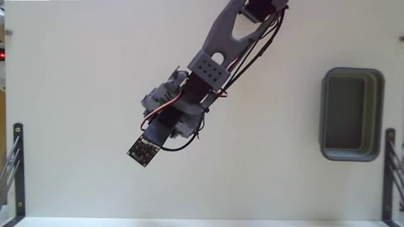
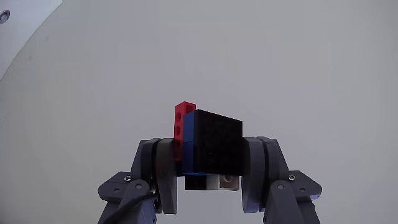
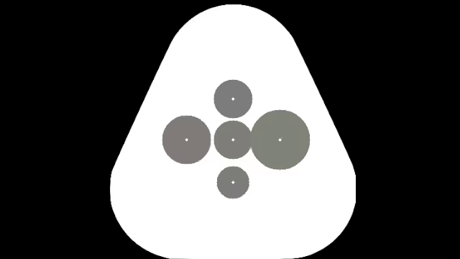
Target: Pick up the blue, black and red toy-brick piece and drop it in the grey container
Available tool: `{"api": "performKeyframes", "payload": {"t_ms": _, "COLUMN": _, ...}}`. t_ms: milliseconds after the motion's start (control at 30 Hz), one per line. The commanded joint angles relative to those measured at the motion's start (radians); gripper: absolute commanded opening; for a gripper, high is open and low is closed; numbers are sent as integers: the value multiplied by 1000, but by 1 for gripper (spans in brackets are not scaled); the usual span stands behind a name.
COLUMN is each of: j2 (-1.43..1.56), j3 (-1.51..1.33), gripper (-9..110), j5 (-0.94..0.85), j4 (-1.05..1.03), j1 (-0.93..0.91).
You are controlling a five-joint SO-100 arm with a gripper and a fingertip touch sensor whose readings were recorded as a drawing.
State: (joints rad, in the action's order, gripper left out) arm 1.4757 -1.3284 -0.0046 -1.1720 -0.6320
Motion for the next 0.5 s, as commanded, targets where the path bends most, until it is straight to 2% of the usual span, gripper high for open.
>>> {"api": "performKeyframes", "payload": {"t_ms": 0, "j2": 26, "j3": 102, "gripper": 54, "j5": 5, "j4": -52, "j1": -5}}
{"api": "performKeyframes", "payload": {"t_ms": 467, "j2": -67, "j3": 439, "gripper": 54, "j5": 5, "j4": -297, "j1": -5}}
